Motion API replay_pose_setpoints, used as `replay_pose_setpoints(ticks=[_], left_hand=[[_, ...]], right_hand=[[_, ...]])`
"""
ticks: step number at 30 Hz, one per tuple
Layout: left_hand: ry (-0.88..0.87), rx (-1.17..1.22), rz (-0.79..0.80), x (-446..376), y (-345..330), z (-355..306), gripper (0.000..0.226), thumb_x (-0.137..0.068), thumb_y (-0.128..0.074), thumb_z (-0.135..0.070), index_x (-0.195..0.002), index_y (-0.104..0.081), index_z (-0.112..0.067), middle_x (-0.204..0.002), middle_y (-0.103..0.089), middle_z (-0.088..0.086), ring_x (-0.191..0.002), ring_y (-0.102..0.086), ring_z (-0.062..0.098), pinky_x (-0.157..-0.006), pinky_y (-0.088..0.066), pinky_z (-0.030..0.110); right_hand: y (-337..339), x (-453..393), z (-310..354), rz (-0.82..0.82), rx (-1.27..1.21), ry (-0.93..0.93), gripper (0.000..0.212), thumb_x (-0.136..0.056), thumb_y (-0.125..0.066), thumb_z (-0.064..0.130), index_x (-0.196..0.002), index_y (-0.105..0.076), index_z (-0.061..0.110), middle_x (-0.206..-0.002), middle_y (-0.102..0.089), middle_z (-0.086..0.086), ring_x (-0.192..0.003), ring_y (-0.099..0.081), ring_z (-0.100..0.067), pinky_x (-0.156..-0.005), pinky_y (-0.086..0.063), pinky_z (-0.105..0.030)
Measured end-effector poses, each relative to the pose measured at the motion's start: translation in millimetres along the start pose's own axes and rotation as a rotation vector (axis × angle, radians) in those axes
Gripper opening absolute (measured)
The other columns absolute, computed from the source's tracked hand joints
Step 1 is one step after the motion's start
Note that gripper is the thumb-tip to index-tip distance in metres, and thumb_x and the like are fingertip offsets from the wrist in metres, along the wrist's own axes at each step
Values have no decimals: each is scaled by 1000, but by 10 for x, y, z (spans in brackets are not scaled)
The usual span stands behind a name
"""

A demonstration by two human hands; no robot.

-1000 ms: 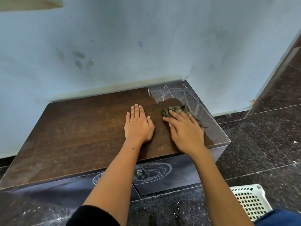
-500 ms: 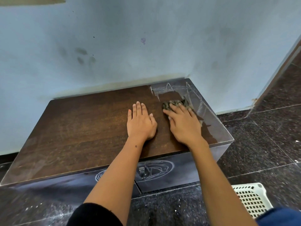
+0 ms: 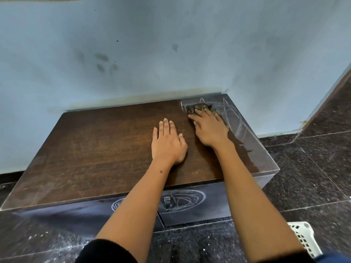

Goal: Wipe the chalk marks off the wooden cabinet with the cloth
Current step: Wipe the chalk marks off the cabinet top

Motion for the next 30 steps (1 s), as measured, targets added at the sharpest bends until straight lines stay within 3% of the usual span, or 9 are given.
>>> replay_pose_setpoints(ticks=[3, 5, 12, 16, 19, 23, 26, 28, 30], left_hand=[[-4, -7, -20, -2, -7, -2, 60, -100, -17, -35, -150, -5, -5, -159, 0, 12, -146, 3, 23, -119, 1, 40], [-2, -12, -21, -2, -12, 1, 60, -100, -17, -35, -150, -5, -5, -159, 0, 13, -146, 3, 24, -119, 0, 40], [0, 3, -43, -1, -15, -5, 60, -99, -17, -35, -151, -6, -6, -159, 0, 12, -146, 3, 23, -119, 1, 40], [-2, 28, -44, -7, -29, 7, 60, -99, -18, -35, -150, -5, -7, -159, 1, 12, -146, 4, 22, -118, 3, 39], [-14, 27, -33, -15, -31, 15, 60, -99, -17, -36, -150, -4, -7, -159, 2, 11, -146, 5, 22, -119, 3, 39], [-5, 20, -28, -10, -34, 12, 60, -99, -15, -36, -150, -2, -7, -159, 3, 11, -146, 6, 22, -118, 4, 39], [-4, 14, -42, -9, -28, -1, 60, -99, -16, -35, -150, -3, -6, -159, 3, 12, -146, 5, 22, -119, 3, 40], [3, 15, -39, -3, -27, -7, 60, -99, -16, -35, -150, -3, -6, -159, 3, 12, -146, 6, 22, -119, 4, 40], [1, 22, -30, -9, -21, -11, 60, -99, -15, -36, -151, -2, -7, -159, 4, 11, -146, 7, 22, -119, 4, 39]], right_hand=[[-56, 417, 1, -111, -2, -34, 41, -100, -30, 30, -139, -40, 38, -153, -28, 9, -144, -15, -16, -116, -10, -40], [-56, 396, 2, -76, -21, -49, 41, -100, -30, 30, -140, -39, 39, -154, -26, 10, -145, -13, -15, -116, -9, -41], [-81, -577, 135, 14, -1, -106, 44, -101, -30, 27, -144, -33, 31, -157, -18, 3, -145, -8, -22, -117, -7, -47], [-223, -817, 523, 65, -4, 66, 44, -101, -31, 27, -144, -34, 30, -157, -20, 2, -145, -10, -22, -116, -9, -46], [-185, -885, 437, 111, -18, 129, 43, -101, -29, 28, -144, -35, 31, -156, -23, 3, -145, -13, -21, -116, -12, -44], [-35, -903, -8, 21, 4, -79, 45, -101, -29, 26, -145, -33, 28, -156, -21, 1, -144, -13, -23, -116, -12, -46], [-53, -904, 47, -33, 7, -199, 46, -97, -35, 23, -143, -39, 23, -155, -24, -2, -143, -15, -26, -115, -13, -47], [-115, -931, 293, -52, 12, -154, 47, -95, -38, 23, -141, -40, 22, -154, -26, -3, -142, -17, -27, -114, -14, -47], [-208, -957, 577, -22, 6, 3, 46, -95, -38, 23, -142, -40, 25, -153, -28, -1, -142, -19, -25, -114, -16, -47]])
Point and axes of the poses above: each hand's wrist, its own x-axis away from the middle knuckle, its own y-axis out of the back of the hand, z = x × y, the point moved 5 cm from there along -x, towards the middle knuckle
